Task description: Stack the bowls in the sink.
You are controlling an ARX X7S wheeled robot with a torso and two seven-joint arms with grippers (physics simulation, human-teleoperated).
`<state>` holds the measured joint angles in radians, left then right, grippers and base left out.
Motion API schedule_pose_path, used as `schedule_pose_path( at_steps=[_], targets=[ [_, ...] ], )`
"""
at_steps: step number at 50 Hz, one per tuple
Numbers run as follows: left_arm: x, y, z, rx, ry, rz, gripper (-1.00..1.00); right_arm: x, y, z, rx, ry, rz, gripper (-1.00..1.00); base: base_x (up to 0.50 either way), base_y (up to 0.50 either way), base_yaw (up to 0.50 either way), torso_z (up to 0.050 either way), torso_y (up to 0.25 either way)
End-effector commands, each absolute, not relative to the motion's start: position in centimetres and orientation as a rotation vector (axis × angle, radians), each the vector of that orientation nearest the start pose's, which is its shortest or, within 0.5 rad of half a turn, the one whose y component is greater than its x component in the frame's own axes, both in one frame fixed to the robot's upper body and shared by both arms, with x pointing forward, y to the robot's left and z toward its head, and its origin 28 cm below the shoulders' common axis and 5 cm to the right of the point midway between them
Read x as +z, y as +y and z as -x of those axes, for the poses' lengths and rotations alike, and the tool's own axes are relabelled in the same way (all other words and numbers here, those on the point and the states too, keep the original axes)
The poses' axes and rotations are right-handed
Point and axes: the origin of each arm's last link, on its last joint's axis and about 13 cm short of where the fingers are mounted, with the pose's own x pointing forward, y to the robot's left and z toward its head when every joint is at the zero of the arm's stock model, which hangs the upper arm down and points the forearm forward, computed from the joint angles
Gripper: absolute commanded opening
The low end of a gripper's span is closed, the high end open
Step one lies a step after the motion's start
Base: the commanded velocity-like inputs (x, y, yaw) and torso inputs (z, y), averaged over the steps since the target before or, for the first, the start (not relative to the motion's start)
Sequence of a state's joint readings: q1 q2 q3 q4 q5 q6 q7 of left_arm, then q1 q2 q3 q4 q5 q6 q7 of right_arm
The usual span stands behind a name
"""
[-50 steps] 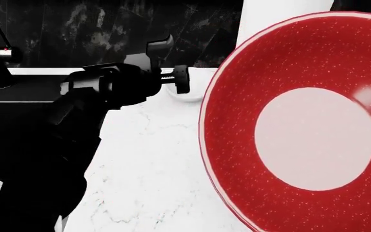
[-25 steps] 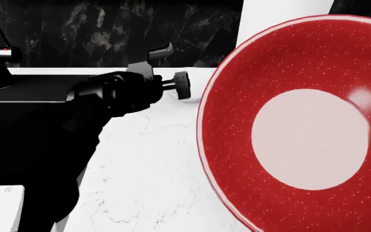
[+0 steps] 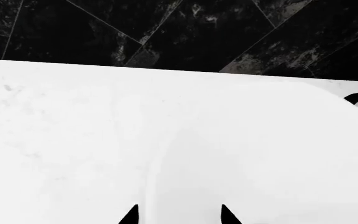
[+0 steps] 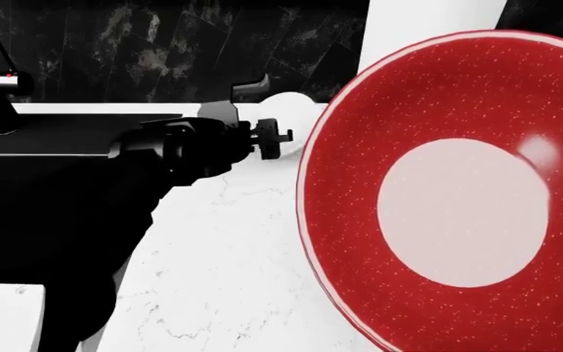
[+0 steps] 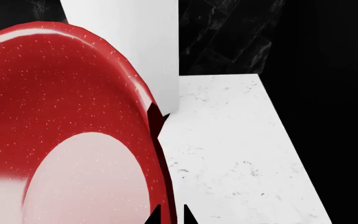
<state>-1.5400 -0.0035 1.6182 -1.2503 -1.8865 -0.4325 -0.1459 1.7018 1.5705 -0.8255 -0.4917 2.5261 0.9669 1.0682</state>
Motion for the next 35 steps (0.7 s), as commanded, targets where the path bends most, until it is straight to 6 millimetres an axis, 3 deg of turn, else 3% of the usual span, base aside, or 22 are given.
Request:
schedule_pose_path(
  at_steps=[1,12,16,35],
  targets=[
    [20.4,14.1,-40.9,-0.285,0.565,0.148,-1.00,35.4,-21.5,-11.0,-0.036,0.328,-0.019,-1.00,0.00,0.00,0.00,0.000,0.000],
    [21.6,13.4,-41.1,-0.432,0.480,0.165,-1.00,35.6,-21.4,-10.8,-0.041,0.323,-0.022,-1.00,0.00,0.00,0.00,0.000,-0.001],
    [22.5,13.3,-41.6,-0.454,0.364,0.176,-1.00,35.6,-21.5,-10.8,-0.045,0.325,-0.021,-1.00,0.00,0.00,0.00,0.000,0.000],
    [22.9,13.9,-42.2,-0.397,0.267,0.190,-1.00,35.8,-21.4,-10.6,-0.048,0.319,-0.024,-1.00,0.00,0.00,0.00,0.000,0.000]
  ],
)
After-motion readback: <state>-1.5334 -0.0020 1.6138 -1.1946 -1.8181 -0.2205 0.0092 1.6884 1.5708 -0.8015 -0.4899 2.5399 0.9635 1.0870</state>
